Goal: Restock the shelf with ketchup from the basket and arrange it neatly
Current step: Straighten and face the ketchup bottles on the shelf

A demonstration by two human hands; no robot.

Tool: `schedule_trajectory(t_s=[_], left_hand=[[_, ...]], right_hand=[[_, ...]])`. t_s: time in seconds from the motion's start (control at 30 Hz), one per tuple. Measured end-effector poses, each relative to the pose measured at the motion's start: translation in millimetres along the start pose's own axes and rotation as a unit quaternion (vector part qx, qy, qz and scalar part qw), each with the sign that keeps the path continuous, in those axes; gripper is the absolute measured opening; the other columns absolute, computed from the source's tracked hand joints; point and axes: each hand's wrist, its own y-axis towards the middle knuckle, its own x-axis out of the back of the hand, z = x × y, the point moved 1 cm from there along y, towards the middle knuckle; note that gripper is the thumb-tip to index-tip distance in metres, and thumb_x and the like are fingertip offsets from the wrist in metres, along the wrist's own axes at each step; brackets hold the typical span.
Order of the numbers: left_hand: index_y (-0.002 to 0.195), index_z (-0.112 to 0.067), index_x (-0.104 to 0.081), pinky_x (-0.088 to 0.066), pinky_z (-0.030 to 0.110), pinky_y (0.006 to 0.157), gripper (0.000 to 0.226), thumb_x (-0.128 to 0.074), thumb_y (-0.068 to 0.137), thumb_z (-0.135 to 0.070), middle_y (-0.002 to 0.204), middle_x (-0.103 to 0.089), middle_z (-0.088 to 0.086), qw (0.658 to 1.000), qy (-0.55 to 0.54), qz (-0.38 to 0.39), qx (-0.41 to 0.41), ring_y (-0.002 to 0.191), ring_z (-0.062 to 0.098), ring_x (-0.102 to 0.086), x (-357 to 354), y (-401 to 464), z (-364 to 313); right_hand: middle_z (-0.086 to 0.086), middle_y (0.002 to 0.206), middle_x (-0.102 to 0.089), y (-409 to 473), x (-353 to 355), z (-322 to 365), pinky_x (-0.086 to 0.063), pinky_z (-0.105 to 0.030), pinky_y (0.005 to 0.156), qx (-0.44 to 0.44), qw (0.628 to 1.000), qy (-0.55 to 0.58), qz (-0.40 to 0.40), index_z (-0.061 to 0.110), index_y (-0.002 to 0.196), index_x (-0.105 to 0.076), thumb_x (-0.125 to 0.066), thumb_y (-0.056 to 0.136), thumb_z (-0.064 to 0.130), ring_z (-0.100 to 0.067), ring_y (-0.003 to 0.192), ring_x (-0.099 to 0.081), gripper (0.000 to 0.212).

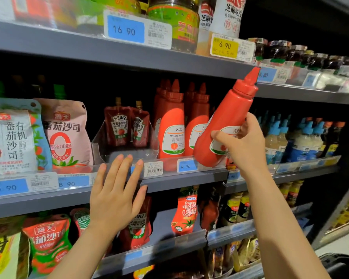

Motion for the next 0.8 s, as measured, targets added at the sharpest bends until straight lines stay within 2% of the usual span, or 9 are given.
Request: schedule_trajectory(t_s=[0.2, 0.3, 0.4, 0.57, 0.67, 0.8], left_hand=[[0.133, -0.008, -0.053, -0.026, 0.047, 0.110, 0.050, -0.044, 0.094, -0.038, 0.131, -0.057, 0.019, 1.000, 0.000, 0.003, 0.004, 0.127, 0.033, -0.044, 2.0, -0.3, -1.5], [0.135, -0.009, -0.051, -0.026, 0.048, 0.110, 0.051, -0.044, 0.094, -0.038, 0.131, -0.057, 0.019, 1.000, 0.000, 0.005, 0.004, 0.128, 0.032, -0.043, 2.0, -0.5, -1.3], [0.135, -0.009, -0.050, -0.026, 0.048, 0.110, 0.051, -0.045, 0.094, -0.038, 0.131, -0.057, 0.019, 1.000, 0.000, 0.007, 0.002, 0.128, 0.032, -0.043, 2.4, -0.9, -1.3], [0.135, -0.009, -0.049, -0.027, 0.048, 0.110, 0.051, -0.046, 0.093, -0.038, 0.132, -0.057, 0.019, 1.000, -0.003, 0.010, 0.006, 0.129, 0.032, -0.043, 2.9, -1.0, -1.9], [0.135, -0.009, -0.051, -0.028, 0.049, 0.109, 0.051, -0.048, 0.093, -0.037, 0.132, -0.057, 0.018, 1.000, -0.008, 0.011, 0.010, 0.129, 0.032, -0.044, 3.2, -1.7, -2.2], [0.134, -0.009, -0.052, -0.028, 0.049, 0.110, 0.050, -0.048, 0.093, -0.037, 0.132, -0.057, 0.018, 1.000, -0.013, 0.012, 0.015, 0.129, 0.032, -0.044, 3.7, -0.9, -3.2]], right_hand=[[0.009, 0.104, -0.067, 9.3, -9.8, -1.9, -0.054, -0.042, 0.087, 0.006, 0.999, -0.042, 0.001, 0.027, 0.117, -0.053, -0.082, 0.064, 0.022, -0.010, 0.093, -0.065, 0.060], [0.009, 0.105, -0.066, 11.2, -15.5, -1.4, -0.053, -0.043, 0.089, 0.010, 0.999, -0.048, -0.009, 0.026, 0.120, -0.050, -0.081, 0.065, 0.023, -0.010, 0.094, -0.064, 0.063], [0.011, 0.104, -0.065, 9.2, -17.8, -0.2, -0.052, -0.038, 0.089, 0.019, 0.999, -0.048, -0.019, 0.024, 0.123, -0.050, -0.080, 0.068, 0.022, -0.007, 0.093, -0.063, 0.063], [0.012, 0.110, -0.063, 6.9, -18.8, -1.2, -0.050, -0.019, 0.081, 0.038, 0.998, -0.041, -0.011, 0.023, 0.127, -0.049, -0.079, 0.072, 0.021, 0.004, 0.090, -0.060, 0.063], [0.021, 0.100, -0.062, 8.5, -16.5, -2.4, -0.052, -0.027, 0.085, 0.044, 0.998, -0.043, -0.008, 0.024, 0.121, -0.051, -0.079, 0.072, 0.020, 0.009, 0.086, -0.060, 0.057], [0.013, 0.108, -0.064, 7.7, -16.5, -3.2, -0.053, -0.032, 0.088, 0.054, 0.997, -0.046, -0.002, 0.025, 0.124, -0.049, -0.079, 0.072, 0.023, 0.000, 0.094, -0.062, 0.061]])
